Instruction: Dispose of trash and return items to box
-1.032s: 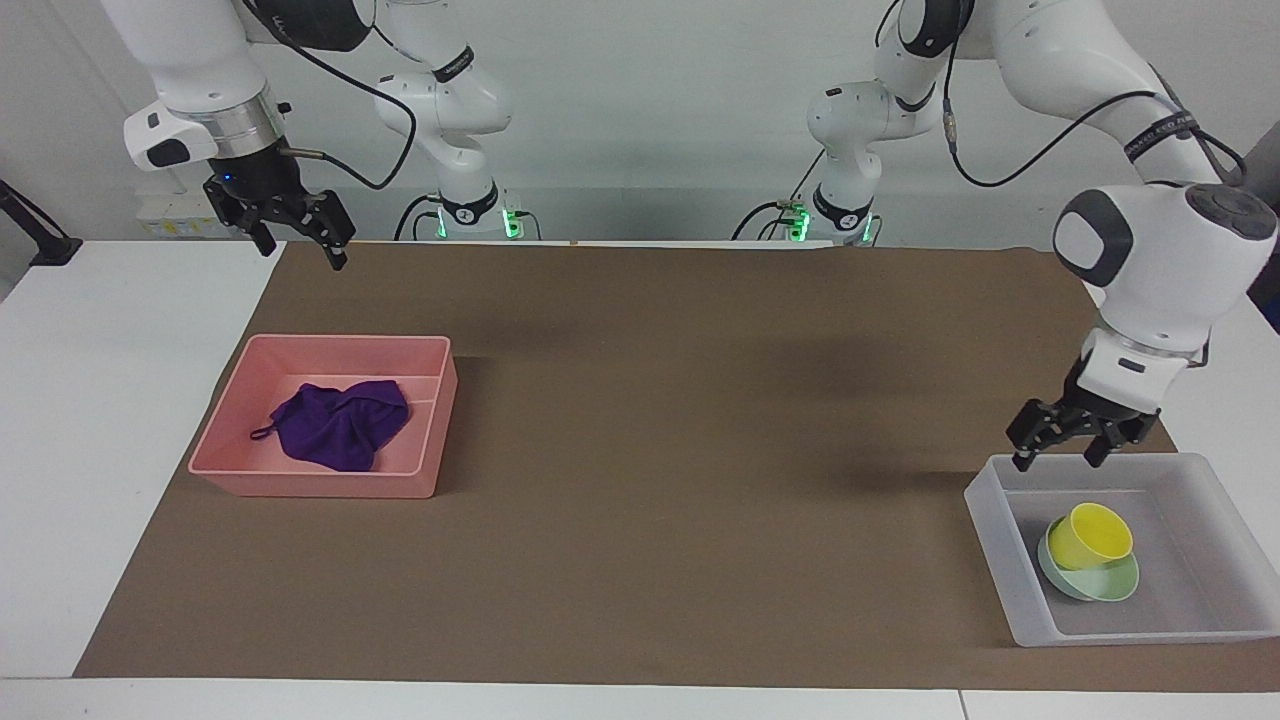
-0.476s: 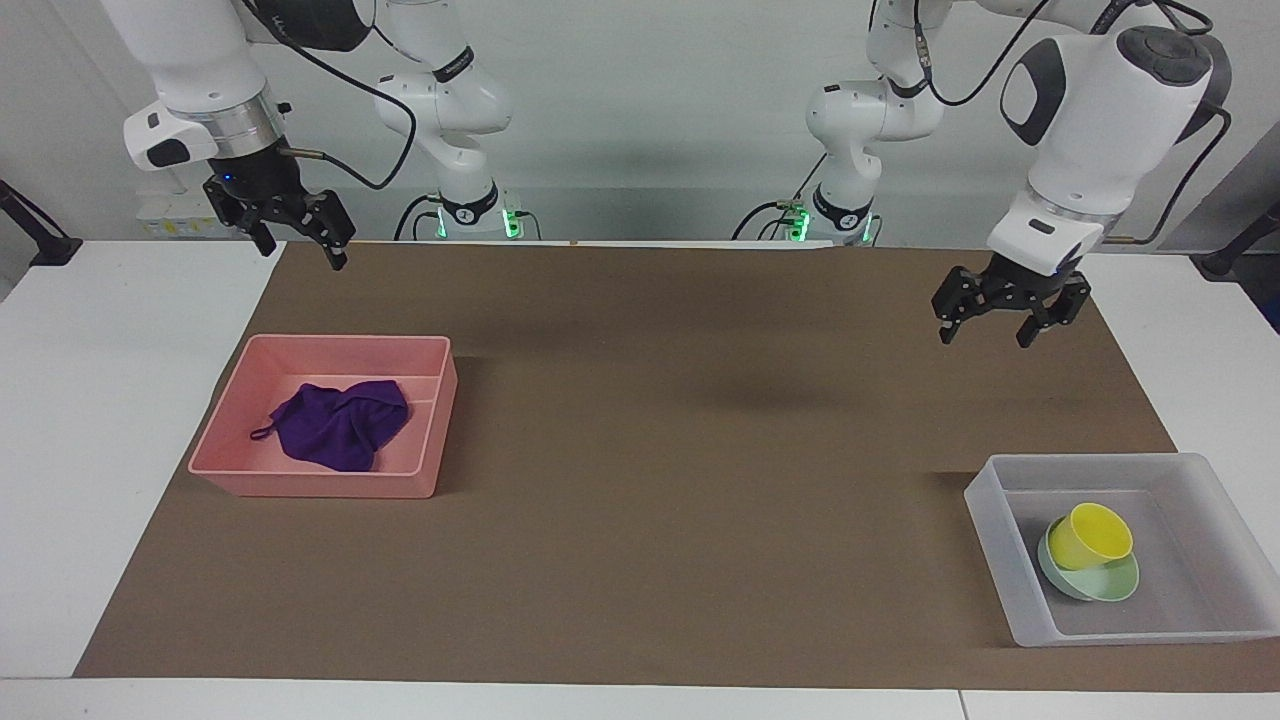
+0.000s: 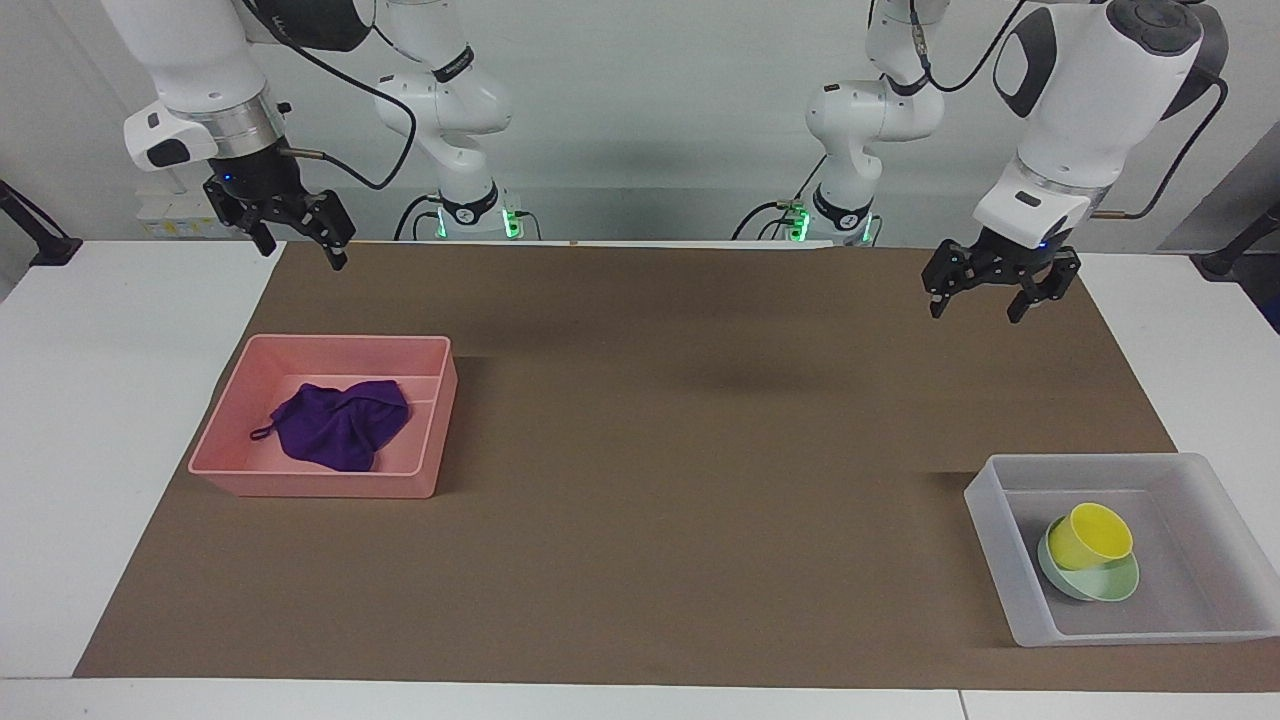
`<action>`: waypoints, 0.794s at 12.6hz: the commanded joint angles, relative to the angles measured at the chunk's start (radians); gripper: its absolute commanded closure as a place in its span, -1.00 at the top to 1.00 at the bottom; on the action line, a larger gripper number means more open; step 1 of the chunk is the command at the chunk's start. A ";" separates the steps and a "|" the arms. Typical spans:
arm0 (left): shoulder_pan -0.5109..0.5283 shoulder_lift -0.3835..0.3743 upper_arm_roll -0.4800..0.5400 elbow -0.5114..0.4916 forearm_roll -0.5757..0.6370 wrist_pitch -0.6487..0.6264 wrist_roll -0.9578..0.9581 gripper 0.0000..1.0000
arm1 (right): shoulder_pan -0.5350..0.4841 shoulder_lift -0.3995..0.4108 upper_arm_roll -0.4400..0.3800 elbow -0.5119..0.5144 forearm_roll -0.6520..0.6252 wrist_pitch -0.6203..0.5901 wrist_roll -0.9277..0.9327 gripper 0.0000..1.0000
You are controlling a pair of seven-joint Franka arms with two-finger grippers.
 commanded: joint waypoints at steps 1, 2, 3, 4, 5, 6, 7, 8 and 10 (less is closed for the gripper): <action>-0.008 -0.003 0.008 0.019 0.006 -0.033 0.017 1.00 | -0.012 -0.012 0.005 -0.008 0.018 -0.011 -0.028 1.00; -0.007 -0.003 0.007 0.030 0.008 -0.035 0.017 1.00 | -0.012 -0.012 0.005 -0.008 0.018 -0.011 -0.028 1.00; -0.005 0.000 0.007 0.039 0.008 -0.036 0.016 1.00 | -0.012 -0.012 0.005 -0.008 0.018 -0.011 -0.028 1.00; -0.010 -0.008 0.008 0.039 0.003 -0.045 0.017 1.00 | -0.012 -0.012 0.005 -0.008 0.018 -0.011 -0.028 1.00; -0.016 -0.009 0.013 0.041 0.004 -0.065 0.017 1.00 | -0.012 -0.012 0.005 -0.008 0.018 -0.011 -0.028 1.00; -0.019 -0.014 0.023 0.041 0.004 -0.070 0.017 1.00 | -0.013 -0.012 0.005 -0.008 0.018 -0.011 -0.028 1.00; -0.048 -0.012 0.049 0.038 0.006 -0.065 0.019 1.00 | -0.012 -0.012 0.005 -0.008 0.018 -0.011 -0.028 1.00; -0.082 -0.015 0.098 0.035 0.004 -0.068 0.022 1.00 | -0.012 -0.012 0.005 -0.008 0.018 -0.011 -0.028 1.00; -0.070 -0.008 0.099 0.041 0.001 -0.073 0.025 1.00 | -0.012 -0.012 0.005 -0.008 0.018 -0.011 -0.028 1.00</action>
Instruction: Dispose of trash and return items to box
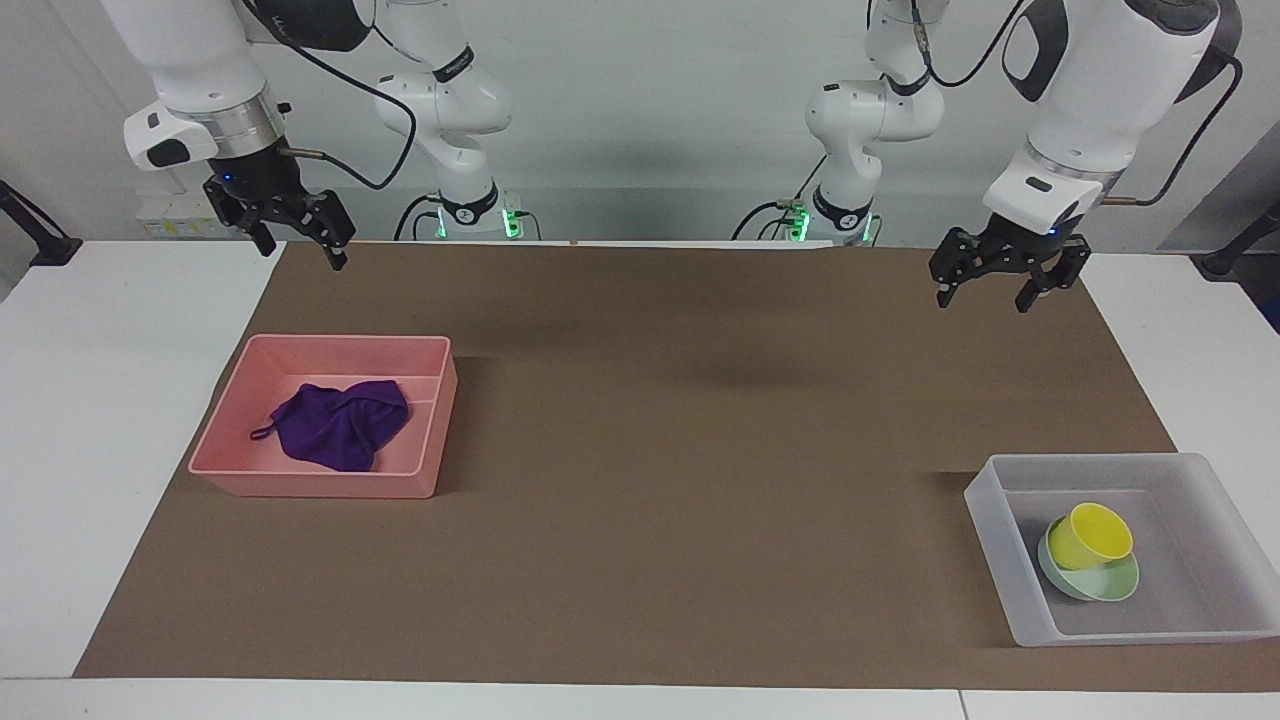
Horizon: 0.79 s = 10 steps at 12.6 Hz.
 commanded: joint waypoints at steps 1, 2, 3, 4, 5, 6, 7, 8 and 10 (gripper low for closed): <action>-0.024 -0.005 0.028 0.004 0.001 -0.028 0.017 1.00 | -0.013 -0.012 0.005 -0.008 0.018 -0.011 -0.028 1.00; -0.024 -0.010 0.030 0.000 0.000 -0.034 0.022 1.00 | -0.013 -0.012 0.005 -0.008 0.018 -0.011 -0.028 1.00; -0.022 -0.010 0.036 0.000 0.000 -0.045 0.026 1.00 | -0.012 -0.012 0.005 -0.008 0.018 -0.011 -0.028 1.00; -0.022 -0.010 0.036 0.001 0.000 -0.054 0.031 1.00 | -0.012 -0.012 0.006 -0.008 0.018 -0.011 -0.028 1.00; -0.027 -0.011 0.034 0.001 0.000 -0.056 0.031 1.00 | -0.012 -0.012 0.005 -0.008 0.018 -0.011 -0.028 1.00; -0.033 -0.013 0.033 0.000 0.000 -0.058 0.031 1.00 | -0.012 -0.012 0.005 -0.008 0.018 -0.011 -0.028 1.00; -0.033 -0.013 0.031 -0.002 0.000 -0.059 0.031 1.00 | -0.012 -0.012 0.006 -0.008 0.018 -0.011 -0.028 1.00; -0.030 -0.014 0.030 -0.005 0.000 -0.065 0.032 1.00 | -0.013 -0.012 0.005 -0.008 0.018 -0.011 -0.028 1.00; -0.025 -0.016 0.030 -0.008 -0.009 -0.068 0.032 1.00 | -0.012 -0.012 0.005 -0.008 0.018 -0.011 -0.028 1.00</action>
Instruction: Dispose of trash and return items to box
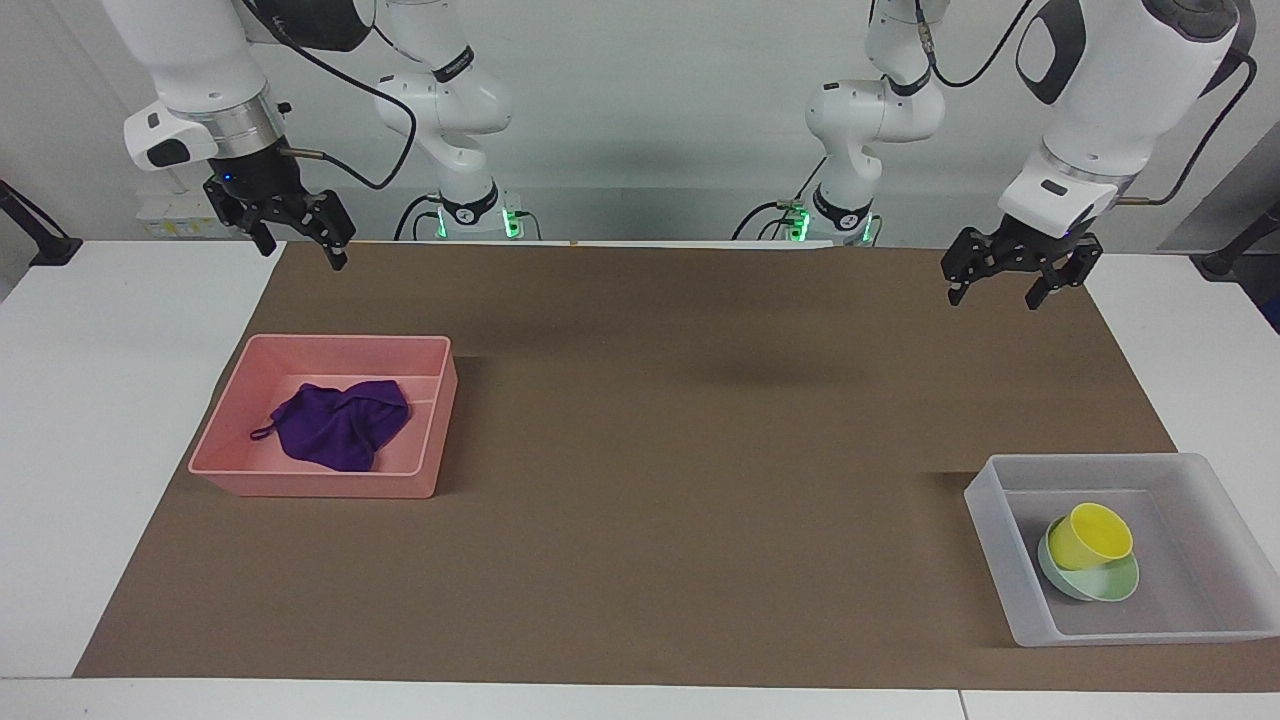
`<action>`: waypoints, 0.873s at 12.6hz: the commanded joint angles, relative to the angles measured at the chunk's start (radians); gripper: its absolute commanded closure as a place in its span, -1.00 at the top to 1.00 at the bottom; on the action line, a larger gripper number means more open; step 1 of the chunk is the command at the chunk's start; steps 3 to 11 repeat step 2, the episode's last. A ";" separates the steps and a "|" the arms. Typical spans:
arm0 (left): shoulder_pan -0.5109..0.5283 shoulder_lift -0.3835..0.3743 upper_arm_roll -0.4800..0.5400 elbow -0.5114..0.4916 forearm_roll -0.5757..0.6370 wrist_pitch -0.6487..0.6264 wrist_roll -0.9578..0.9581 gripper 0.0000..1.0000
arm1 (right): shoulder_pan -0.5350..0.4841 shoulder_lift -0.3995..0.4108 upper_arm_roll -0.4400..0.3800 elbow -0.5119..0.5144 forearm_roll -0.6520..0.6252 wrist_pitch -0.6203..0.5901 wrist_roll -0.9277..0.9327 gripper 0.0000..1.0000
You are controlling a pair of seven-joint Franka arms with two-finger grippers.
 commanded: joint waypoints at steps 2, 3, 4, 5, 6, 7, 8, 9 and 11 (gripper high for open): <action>-0.013 -0.025 0.016 -0.025 -0.014 -0.024 0.017 1.00 | -0.012 -0.012 0.005 -0.008 0.018 -0.011 -0.028 1.00; -0.013 -0.025 0.016 -0.025 -0.014 -0.024 0.017 1.00 | -0.012 -0.012 0.005 -0.008 0.018 -0.011 -0.028 1.00; -0.013 -0.025 0.016 -0.025 -0.014 -0.024 0.017 1.00 | -0.012 -0.012 0.005 -0.008 0.018 -0.011 -0.028 1.00; -0.013 -0.025 0.016 -0.025 -0.014 -0.024 0.017 1.00 | -0.012 -0.012 0.005 -0.008 0.018 -0.011 -0.028 1.00; -0.013 -0.025 0.016 -0.025 -0.014 -0.024 0.017 1.00 | -0.012 -0.012 0.005 -0.008 0.018 -0.011 -0.028 1.00; -0.013 -0.025 0.016 -0.025 -0.014 -0.024 0.017 1.00 | -0.012 -0.012 0.005 -0.008 0.018 -0.011 -0.028 1.00; -0.013 -0.025 0.016 -0.025 -0.014 -0.024 0.017 1.00 | -0.012 -0.012 0.005 -0.008 0.018 -0.011 -0.028 1.00; -0.013 -0.025 0.016 -0.025 -0.014 -0.024 0.017 1.00 | -0.012 -0.012 0.005 -0.008 0.018 -0.011 -0.028 1.00; -0.013 -0.025 0.016 -0.025 -0.014 -0.024 0.017 1.00 | -0.012 -0.012 0.005 -0.008 0.018 -0.011 -0.028 1.00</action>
